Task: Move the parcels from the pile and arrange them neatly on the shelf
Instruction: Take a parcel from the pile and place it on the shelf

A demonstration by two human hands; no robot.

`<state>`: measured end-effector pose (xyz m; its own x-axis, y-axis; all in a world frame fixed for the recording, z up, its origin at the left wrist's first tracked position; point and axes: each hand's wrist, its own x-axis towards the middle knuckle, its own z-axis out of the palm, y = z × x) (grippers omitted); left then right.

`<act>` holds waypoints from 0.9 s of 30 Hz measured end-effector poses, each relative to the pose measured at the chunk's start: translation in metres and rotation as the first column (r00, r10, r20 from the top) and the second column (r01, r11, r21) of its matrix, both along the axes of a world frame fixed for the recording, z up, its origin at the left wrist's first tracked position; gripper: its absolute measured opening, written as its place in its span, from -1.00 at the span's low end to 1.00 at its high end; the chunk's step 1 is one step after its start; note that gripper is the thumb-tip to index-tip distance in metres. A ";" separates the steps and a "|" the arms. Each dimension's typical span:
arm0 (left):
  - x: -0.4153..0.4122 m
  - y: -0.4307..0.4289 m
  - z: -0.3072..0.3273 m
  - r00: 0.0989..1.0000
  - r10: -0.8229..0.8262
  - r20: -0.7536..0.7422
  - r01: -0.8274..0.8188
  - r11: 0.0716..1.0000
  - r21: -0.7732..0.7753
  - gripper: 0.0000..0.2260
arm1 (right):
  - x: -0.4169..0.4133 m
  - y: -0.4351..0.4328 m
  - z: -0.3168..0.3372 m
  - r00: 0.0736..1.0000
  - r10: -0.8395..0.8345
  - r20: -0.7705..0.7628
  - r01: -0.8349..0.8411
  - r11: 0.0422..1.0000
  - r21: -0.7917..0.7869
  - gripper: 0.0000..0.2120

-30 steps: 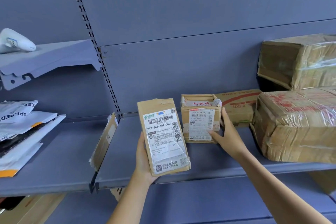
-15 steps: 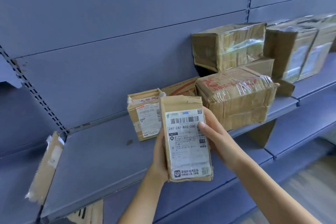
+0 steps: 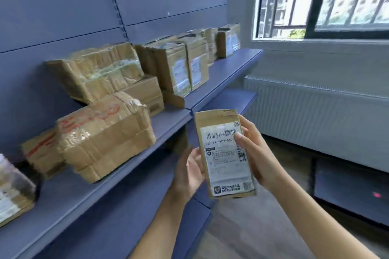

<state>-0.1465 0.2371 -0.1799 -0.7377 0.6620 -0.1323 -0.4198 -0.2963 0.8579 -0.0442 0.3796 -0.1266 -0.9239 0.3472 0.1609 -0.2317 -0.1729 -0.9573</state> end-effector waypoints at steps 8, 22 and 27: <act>0.034 0.173 -0.017 0.986 -0.129 0.108 0.140 0.985 -0.102 -0.75 | 0.078 0.167 -0.032 0.913 -0.393 0.107 0.399 0.915 -0.051 -0.21; -0.091 0.381 -0.024 0.962 -0.272 0.015 0.270 0.941 -0.203 -0.79 | -0.009 0.353 -0.052 0.833 -0.531 0.156 0.539 0.843 -0.006 -0.17; -0.164 0.437 -0.003 0.949 -0.294 -0.112 0.259 0.933 -0.250 -0.78 | -0.069 0.412 -0.035 0.840 -0.526 0.131 0.534 0.845 -0.035 -0.22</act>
<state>-0.3103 0.6743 -0.1833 -0.5524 0.8067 -0.2099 -0.3228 0.0252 0.9461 -0.1132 0.7911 -0.1616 -0.6058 0.7952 0.0266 -0.1991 -0.1191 -0.9727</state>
